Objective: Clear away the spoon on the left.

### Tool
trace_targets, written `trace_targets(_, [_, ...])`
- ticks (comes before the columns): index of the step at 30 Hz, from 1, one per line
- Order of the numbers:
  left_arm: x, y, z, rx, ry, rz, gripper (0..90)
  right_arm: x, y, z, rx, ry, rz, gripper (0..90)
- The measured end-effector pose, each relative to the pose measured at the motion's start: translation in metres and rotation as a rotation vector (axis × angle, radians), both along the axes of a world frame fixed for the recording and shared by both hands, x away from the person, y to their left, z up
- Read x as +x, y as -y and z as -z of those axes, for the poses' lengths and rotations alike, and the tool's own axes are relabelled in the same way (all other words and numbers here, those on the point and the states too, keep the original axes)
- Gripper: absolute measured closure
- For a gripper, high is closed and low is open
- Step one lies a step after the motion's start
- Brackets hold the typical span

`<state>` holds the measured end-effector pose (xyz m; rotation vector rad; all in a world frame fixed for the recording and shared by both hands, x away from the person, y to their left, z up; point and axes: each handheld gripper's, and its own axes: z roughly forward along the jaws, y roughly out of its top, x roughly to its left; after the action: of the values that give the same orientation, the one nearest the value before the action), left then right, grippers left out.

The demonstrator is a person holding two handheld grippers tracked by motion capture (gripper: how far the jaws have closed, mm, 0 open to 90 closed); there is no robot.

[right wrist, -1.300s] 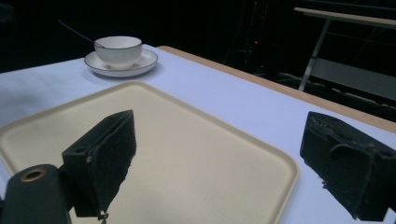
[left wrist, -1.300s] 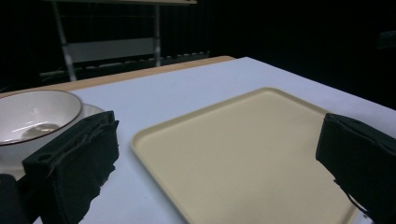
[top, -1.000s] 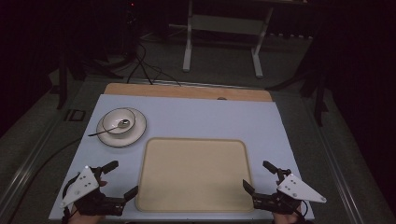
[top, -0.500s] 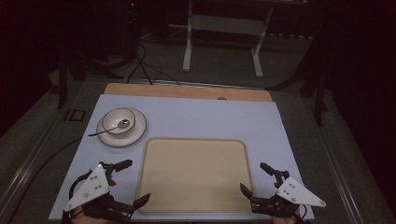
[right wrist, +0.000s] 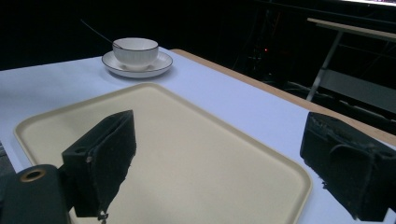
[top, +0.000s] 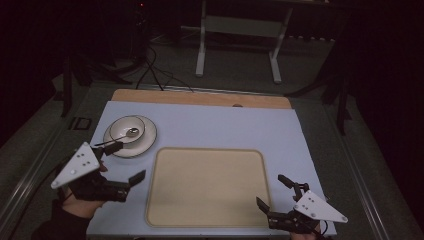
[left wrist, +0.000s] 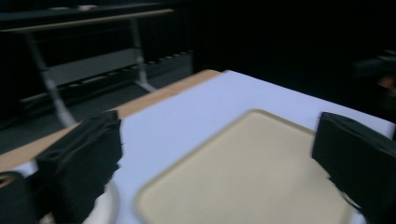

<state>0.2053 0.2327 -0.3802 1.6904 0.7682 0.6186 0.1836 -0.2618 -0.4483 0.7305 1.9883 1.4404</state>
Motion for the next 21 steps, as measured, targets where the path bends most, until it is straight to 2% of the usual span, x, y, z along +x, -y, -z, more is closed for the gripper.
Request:
trace_targets(4, [0.012,-0.017,0.002,0.004,-0.017,-0.121,6.7,0.000,0.000,0.000,-0.006,0.001,0.001,10.8])
trace_targets(6, [0.019,-0.027,0.008,-0.007,-0.052,-0.184,7.3,0.000,0.000,0.000,-0.009,-0.001,0.003,10.8])
trace_targets(10, [0.028,-0.043,0.024,-0.039,-0.092,-0.301,12.4,0.000,-0.002,0.001,-0.013,0.000,-0.001,10.8])
trace_targets(11, [0.030,-0.047,0.027,-0.050,-0.101,-0.315,13.0,0.000,-0.002,0.001,-0.014,0.000,-0.002,10.8])
trace_targets(13, [0.035,-0.055,0.034,-0.074,-0.135,-0.386,15.6,-0.001,-0.003,0.001,-0.018,0.002,-0.004,10.8])
trace_targets(15, [0.040,-0.064,0.041,-0.106,-0.164,-0.416,17.2,-0.001,-0.003,0.001,-0.021,0.000,-0.005,10.8])
trace_targets(20, [0.052,-0.080,0.055,-0.151,-0.247,-0.528,22.5,0.000,-0.003,0.002,-0.021,-0.003,-0.004,10.8])
trace_targets(21, [0.056,-0.083,0.059,-0.158,-0.277,-0.555,23.6,0.000,-0.003,0.002,-0.021,-0.003,-0.003,10.8])
